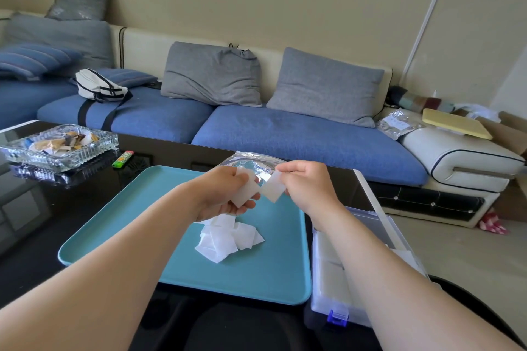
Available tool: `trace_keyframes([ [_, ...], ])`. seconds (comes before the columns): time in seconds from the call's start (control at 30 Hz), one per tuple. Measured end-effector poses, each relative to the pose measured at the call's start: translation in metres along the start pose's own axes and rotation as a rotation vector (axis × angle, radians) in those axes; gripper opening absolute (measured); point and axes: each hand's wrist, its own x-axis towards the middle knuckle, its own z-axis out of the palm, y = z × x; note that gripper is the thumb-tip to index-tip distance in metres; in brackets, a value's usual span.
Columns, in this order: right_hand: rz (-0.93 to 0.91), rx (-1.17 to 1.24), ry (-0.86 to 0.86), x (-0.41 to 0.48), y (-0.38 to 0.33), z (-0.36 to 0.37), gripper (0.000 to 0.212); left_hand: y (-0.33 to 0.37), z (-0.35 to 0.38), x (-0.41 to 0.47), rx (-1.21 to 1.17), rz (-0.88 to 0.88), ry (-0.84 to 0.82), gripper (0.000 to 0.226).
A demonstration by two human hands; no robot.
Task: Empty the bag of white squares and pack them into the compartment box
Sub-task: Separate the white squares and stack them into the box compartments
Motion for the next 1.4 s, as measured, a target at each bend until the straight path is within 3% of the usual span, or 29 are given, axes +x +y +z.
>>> trace_keyframes([
  [0.07,-0.012,0.127,-0.068,-0.001,-0.004,0.0,0.015,0.001,0.001,0.001,-0.058,-0.023,0.01,0.032],
  [0.17,-0.07,0.124,-0.182,-0.005,-0.008,0.005,0.009,0.006,0.005,-0.001,-0.155,-0.05,-0.023,0.038],
  [0.33,-0.188,-0.088,-0.09,-0.005,-0.002,0.012,0.015,0.012,0.01,-0.009,-0.217,-0.055,-0.078,0.035],
  [0.57,-0.375,-0.364,-0.133,-0.019,-0.008,0.018,0.052,0.009,0.011,-0.002,-0.241,-0.03,-0.027,0.039],
  [0.7,-0.413,-0.434,-0.057,-0.014,-0.003,0.023,0.04,0.01,0.012,-0.006,-0.196,-0.03,-0.016,0.035],
  [0.9,-0.436,-0.611,-0.055,-0.017,-0.001,0.023,0.045,0.011,0.013,-0.01,-0.137,-0.081,-0.057,0.031],
  [1.2,-0.576,-0.58,-0.093,-0.019,0.001,0.021,0.052,0.01,0.009,-0.01,-0.01,-0.138,-0.104,0.039],
  [1.4,-0.592,-0.582,-0.097,-0.02,0.001,0.023,0.049,0.011,0.01,-0.01,0.008,-0.082,-0.113,0.024],
])
